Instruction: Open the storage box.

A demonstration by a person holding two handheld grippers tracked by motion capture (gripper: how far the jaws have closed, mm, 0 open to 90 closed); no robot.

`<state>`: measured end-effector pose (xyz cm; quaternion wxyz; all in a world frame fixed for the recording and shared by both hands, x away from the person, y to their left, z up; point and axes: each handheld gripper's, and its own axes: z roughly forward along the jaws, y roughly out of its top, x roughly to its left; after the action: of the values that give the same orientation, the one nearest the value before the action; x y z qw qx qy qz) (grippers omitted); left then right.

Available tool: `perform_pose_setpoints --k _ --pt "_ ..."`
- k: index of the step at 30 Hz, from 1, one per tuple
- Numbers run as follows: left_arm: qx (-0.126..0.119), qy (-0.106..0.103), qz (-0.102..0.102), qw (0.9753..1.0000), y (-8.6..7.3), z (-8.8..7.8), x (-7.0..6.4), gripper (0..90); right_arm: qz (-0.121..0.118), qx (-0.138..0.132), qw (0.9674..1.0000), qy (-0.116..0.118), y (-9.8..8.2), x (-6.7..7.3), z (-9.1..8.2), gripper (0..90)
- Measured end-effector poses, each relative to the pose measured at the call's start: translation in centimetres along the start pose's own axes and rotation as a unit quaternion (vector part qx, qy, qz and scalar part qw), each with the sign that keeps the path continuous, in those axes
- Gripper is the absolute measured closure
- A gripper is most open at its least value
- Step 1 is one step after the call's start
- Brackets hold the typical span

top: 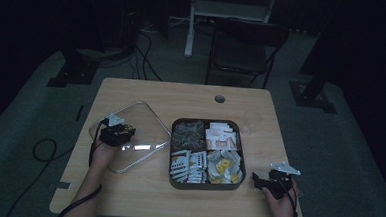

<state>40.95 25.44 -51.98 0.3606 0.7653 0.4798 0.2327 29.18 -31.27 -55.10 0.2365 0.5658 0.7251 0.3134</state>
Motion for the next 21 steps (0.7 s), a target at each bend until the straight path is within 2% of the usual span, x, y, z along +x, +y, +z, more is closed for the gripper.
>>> perform_pose_setpoints --k 13,17,21 --pt "0.012 0.005 -0.004 0.9999 0.1 1.7 0.5 59.6 0.0 0.0 1.0 0.0 0.0 0.0 0.0 10.9" --pt "0.014 0.013 -0.005 0.9998 -0.1 2.1 0.7 59.5 0.0 0.0 1.0 0.0 0.0 0.0 0.0 10.9" --pt "0.012 0.008 -0.006 0.9999 -0.1 2.2 1.1 59.4 0.0 0.0 1.0 0.0 0.0 0.0 0.0 10.9"
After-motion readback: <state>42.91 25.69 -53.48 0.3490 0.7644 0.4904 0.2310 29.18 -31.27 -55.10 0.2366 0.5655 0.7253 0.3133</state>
